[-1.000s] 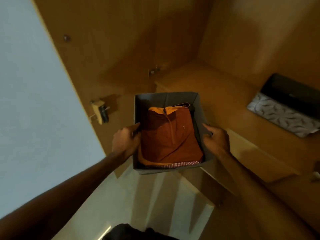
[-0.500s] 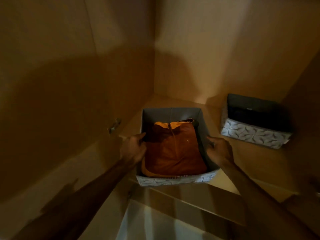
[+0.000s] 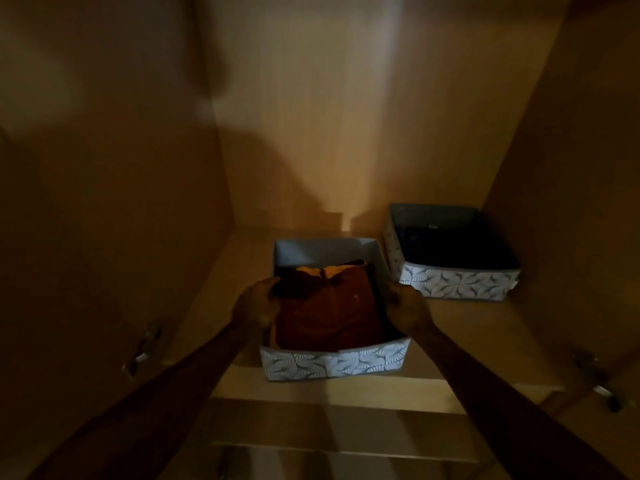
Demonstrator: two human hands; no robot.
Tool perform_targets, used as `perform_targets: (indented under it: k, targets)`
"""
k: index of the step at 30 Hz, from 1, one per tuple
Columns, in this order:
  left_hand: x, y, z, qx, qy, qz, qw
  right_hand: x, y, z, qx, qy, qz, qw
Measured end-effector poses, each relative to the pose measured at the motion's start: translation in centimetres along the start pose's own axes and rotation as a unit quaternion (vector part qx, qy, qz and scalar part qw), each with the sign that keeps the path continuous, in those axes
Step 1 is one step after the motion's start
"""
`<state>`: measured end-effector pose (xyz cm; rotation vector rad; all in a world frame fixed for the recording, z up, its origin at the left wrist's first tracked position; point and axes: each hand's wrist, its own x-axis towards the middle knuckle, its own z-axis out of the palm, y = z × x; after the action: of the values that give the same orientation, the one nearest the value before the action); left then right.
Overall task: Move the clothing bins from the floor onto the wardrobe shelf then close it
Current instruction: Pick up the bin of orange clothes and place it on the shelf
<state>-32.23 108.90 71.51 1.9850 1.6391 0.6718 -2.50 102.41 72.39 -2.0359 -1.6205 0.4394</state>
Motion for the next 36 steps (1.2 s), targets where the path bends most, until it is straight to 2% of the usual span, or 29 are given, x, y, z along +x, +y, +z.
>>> perform_targets:
  k: [3, 5, 7, 9, 11, 14, 16, 19, 21, 24, 30, 36]
  targets:
    - [0.9, 0.7, -0.1, -0.12, -0.146, -0.01, 0.982, 2.4, -0.2, -0.7, -0.001, -0.001, -0.007, 1.0]
    - [1.2, 0.0, -0.1, -0.048, -0.231, 0.002, 0.972, 3.2, -0.6, -1.1, -0.001, -0.037, -0.005, 0.999]
    - [1.2, -1.0, -0.3, -0.004, -0.267, 0.015, 0.964, 3.3, -1.1, -1.9, 0.009, -0.086, -0.002, 0.996]
    - [1.5, -1.5, -0.5, 0.016, -0.257, 0.027, 0.966, 2.9, -1.6, -3.2, 0.045, -0.144, -0.018, 0.988]
    - [1.7, -1.2, -0.8, 0.051, -0.226, 0.04, 0.972, 2.3, -1.7, -4.7, 0.128, -0.224, -0.021, 0.966]
    - [1.6, -0.2, -1.5, 0.101, -0.128, 0.068, 0.984, 1.6, -1.4, -6.3, 0.147, -0.313, -0.024, 0.938]
    - [1.1, 0.3, -1.5, 0.099, -0.041, 0.085, 0.991, 2.0, -1.1, -6.0, 0.098, -0.272, -0.051, 0.956]
    - [0.3, 0.1, 0.1, 0.104, 0.079, 0.114, 0.985, 2.4, -0.9, -4.4, 0.014, -0.152, -0.141, 0.978]
    - [-0.1, -0.7, 1.8, 0.138, 0.069, 0.118, 0.981, 2.4, -0.2, -2.6, -0.092, -0.081, -0.159, 0.98]
    - [-0.3, -2.4, 3.7, 0.209, 0.015, 0.127, 0.969, 1.5, 1.6, 1.1, -0.207, 0.011, -0.186, 0.96]
    - [-2.1, -3.6, 4.7, 0.288, 0.016, 0.209, 0.935, -1.5, 2.1, 4.2, -0.195, 0.028, -0.168, 0.966]
    - [0.5, -3.4, 4.6, 0.288, -0.041, 0.206, 0.934, 0.5, 2.2, 4.3, -0.215, 0.053, -0.158, 0.962]
